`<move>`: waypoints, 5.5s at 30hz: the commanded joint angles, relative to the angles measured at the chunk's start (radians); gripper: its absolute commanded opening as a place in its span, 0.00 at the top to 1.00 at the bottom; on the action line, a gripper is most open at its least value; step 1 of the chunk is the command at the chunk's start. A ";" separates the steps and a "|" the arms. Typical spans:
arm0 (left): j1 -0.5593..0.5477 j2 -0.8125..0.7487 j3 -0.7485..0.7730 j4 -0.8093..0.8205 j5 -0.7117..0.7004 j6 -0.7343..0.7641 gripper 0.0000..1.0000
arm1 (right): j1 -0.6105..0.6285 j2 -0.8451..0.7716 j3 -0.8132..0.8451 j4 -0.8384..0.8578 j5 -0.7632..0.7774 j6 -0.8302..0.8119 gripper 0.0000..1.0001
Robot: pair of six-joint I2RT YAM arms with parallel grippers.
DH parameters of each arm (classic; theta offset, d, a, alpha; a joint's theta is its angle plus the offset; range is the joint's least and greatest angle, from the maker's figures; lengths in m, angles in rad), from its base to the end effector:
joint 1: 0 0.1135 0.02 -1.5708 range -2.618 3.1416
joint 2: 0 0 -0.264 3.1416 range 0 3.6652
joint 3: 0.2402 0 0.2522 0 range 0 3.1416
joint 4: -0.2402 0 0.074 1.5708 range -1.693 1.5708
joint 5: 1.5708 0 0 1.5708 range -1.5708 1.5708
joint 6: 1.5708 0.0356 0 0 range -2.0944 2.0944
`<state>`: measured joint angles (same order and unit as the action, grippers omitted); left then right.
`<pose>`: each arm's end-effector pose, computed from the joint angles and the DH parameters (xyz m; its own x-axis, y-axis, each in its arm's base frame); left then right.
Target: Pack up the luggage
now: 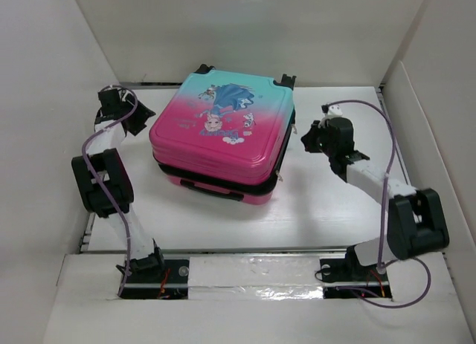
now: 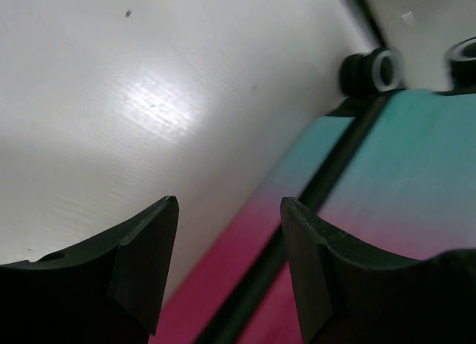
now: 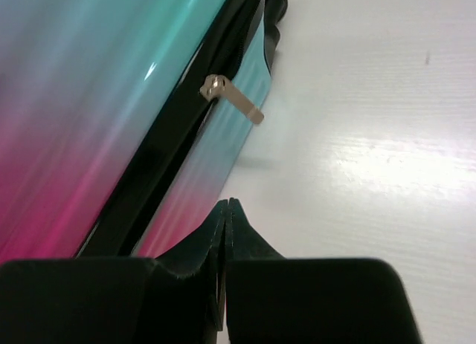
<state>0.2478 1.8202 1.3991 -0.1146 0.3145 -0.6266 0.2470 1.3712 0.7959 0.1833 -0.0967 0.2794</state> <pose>0.4157 0.0938 0.2689 -0.4153 -0.6803 -0.6040 -0.2702 0.7262 -0.6322 0.2968 0.0784 0.2475 -0.4470 0.1704 -0.8781 -0.2149 0.9325 0.2903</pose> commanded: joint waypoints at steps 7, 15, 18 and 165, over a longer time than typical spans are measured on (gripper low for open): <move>-0.136 0.079 -0.104 0.053 0.032 -0.011 0.47 | 0.035 0.359 0.331 -0.035 -0.037 0.000 1.00; -0.291 -0.146 -0.425 0.357 0.035 -0.192 0.47 | 0.098 0.470 0.370 0.079 -0.190 0.032 1.00; -0.346 -0.282 -0.551 0.400 -0.018 -0.235 0.47 | 0.121 0.493 0.404 0.088 -0.256 0.029 1.00; 0.091 -0.406 -0.740 0.384 0.041 -0.254 0.83 | -0.112 -0.490 -0.517 0.099 -0.178 0.162 0.99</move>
<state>0.3454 1.4902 0.7929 0.1772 0.3370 -0.8417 0.0967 0.9253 0.3054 0.1967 -0.2783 0.4007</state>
